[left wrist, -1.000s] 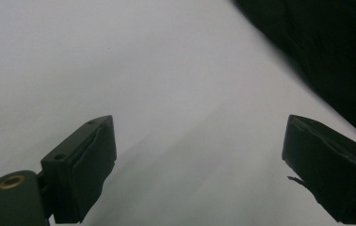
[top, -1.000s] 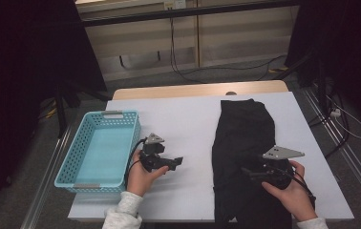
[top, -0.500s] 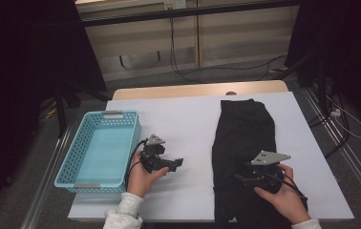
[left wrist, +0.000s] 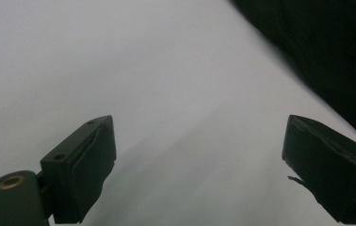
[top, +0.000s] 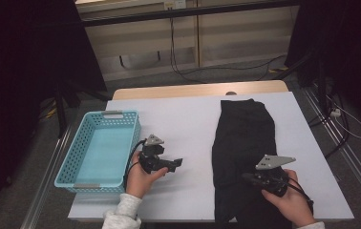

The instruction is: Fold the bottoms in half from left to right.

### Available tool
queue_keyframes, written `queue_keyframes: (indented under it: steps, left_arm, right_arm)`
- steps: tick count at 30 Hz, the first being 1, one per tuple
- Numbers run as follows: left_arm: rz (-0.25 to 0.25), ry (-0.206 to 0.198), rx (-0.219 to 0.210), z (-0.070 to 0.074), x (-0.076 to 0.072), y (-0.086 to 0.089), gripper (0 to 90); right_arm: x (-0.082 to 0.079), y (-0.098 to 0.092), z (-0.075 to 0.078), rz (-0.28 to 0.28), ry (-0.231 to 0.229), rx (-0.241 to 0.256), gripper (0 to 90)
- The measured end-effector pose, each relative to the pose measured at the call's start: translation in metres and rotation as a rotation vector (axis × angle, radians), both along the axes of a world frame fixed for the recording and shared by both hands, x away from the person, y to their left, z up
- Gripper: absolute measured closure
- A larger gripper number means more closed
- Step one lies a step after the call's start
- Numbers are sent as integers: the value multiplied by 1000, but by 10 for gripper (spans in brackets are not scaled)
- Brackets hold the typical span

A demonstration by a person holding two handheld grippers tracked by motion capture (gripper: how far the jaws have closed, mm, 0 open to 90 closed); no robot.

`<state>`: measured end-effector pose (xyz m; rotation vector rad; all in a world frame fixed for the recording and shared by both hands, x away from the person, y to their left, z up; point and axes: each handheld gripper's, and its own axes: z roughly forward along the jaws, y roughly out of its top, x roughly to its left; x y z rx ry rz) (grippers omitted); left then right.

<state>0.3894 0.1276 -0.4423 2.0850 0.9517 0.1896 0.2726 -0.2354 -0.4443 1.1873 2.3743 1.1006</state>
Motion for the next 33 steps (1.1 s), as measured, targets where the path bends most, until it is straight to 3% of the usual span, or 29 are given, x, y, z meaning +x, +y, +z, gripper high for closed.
queue_keyframes:
  steps: [4, 20, 23, 27, 33]
  left_arm:
    - [-3, -3, 0, 0, 0, -2, 104]
    - [-32, -5, -9, 3, 2, -11, 106]
    - [-29, -5, -10, 3, 2, -12, 107]
    - [-34, -2, 0, 2, 3, -12, 107]
    - [-17, -1, -2, 1, 3, -10, 107]
  right_arm:
    - [-7, -13, 5, -34, -31, 18, 891]
    - [-44, -67, 17, -130, -51, 44, 898]
    - [-51, -73, 13, -144, -40, 26, 827]
    - [-46, -67, 11, -158, -47, 4, 691]
    - [-28, -42, 10, -115, -57, -10, 633]
